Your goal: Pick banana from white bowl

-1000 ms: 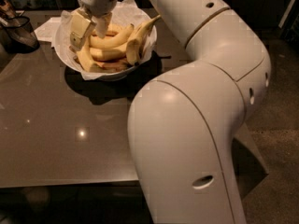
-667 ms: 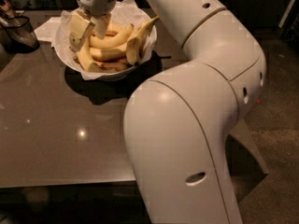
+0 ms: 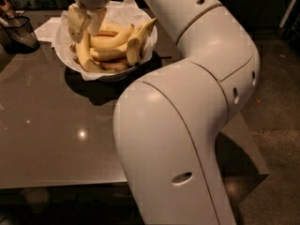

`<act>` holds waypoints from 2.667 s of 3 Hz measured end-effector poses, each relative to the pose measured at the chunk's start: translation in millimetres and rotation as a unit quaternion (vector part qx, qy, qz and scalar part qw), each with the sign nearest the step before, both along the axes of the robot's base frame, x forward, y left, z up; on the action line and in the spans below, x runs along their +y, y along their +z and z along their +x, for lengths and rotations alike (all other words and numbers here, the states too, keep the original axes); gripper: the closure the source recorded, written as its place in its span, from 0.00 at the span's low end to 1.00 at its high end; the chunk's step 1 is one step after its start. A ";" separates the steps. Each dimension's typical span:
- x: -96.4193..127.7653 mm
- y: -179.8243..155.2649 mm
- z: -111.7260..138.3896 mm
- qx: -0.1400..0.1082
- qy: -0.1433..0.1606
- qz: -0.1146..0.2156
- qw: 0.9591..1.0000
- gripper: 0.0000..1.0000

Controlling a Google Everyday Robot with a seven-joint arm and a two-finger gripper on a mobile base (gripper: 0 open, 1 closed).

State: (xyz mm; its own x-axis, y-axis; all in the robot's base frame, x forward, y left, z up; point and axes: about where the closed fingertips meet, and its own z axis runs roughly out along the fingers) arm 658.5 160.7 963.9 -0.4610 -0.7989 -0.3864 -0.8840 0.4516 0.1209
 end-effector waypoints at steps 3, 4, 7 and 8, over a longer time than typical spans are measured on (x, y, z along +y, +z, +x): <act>-3.4 -1.5 4.5 0.015 -0.059 -0.022 0.998 0.03; -1.6 -8.0 3.9 0.023 -0.074 -0.036 0.996 0.04; 2.1 -8.1 15.9 0.006 -0.103 -0.008 0.995 0.00; 9.7 -15.0 3.5 0.028 -0.097 -0.012 0.995 0.00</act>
Offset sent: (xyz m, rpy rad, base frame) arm -0.0116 -0.0274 0.0047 -0.1265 0.0853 -0.1274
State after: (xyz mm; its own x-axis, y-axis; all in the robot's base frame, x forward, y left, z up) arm 662.0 170.4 948.9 -0.6279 -0.7014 -0.3373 -0.7718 0.6169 0.1541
